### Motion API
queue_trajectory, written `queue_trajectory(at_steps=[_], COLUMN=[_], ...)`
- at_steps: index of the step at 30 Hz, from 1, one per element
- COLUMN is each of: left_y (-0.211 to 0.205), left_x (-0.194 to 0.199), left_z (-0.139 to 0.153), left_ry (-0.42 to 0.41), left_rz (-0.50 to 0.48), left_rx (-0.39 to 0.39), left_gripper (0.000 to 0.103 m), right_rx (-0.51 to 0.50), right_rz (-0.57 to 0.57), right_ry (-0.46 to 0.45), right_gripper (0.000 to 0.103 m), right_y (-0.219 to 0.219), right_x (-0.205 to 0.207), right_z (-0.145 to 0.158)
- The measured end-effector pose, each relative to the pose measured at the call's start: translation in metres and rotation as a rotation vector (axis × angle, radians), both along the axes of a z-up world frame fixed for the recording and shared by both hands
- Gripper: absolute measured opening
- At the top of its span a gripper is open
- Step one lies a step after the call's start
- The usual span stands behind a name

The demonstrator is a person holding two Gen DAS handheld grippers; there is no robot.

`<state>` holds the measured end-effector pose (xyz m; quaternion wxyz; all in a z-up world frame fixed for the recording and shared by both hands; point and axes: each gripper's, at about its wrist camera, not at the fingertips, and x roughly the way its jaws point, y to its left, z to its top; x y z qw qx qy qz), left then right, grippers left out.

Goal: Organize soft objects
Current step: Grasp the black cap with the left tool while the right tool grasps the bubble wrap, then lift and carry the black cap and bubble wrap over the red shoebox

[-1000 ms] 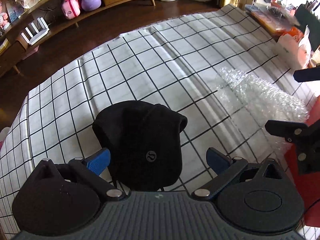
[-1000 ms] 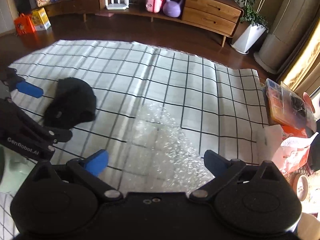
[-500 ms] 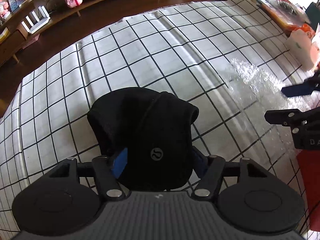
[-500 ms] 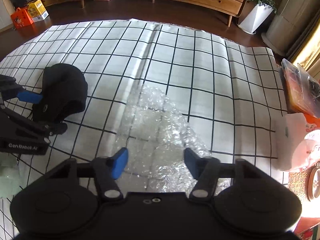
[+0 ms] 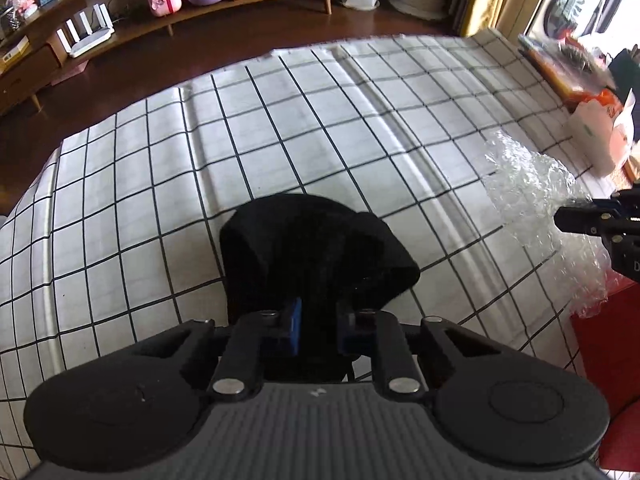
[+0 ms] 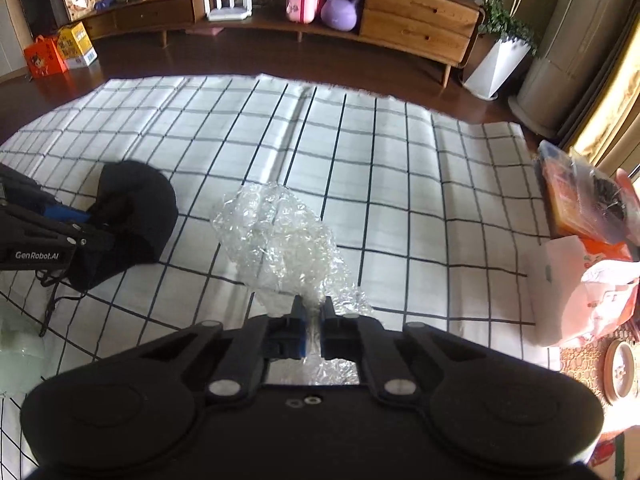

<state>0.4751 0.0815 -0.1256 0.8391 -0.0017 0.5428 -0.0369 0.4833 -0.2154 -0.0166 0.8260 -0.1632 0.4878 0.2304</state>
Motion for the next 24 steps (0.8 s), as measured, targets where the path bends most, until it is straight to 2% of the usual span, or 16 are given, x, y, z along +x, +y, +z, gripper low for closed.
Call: queue_trajectory(at_steps=[9,15,24], left_y=[0.012,0.015,0.005], left_x=[-0.021,-0.039,-0.070], left_z=[0.036,0.074,0.139], left_ry=[-0.079,-0.149,-0.265], left_rz=[0.039,0.057,0.050], left_rx=[-0.024,-0.041,-0.059], left_gripper=[0.010,0.010,0.010], right_rx=[0.144,0.246,0.346], right_rz=[-0.049,-0.069,-0.073], right_ry=[-0.058,-0.071,-0.164], right_gripper=[0.005,0.004,0.004], right_y=[-0.022,-0.041,-0.058], right_x=[-0.026,-0.046,-0.073], right_z=[0.035,0.069,0.130])
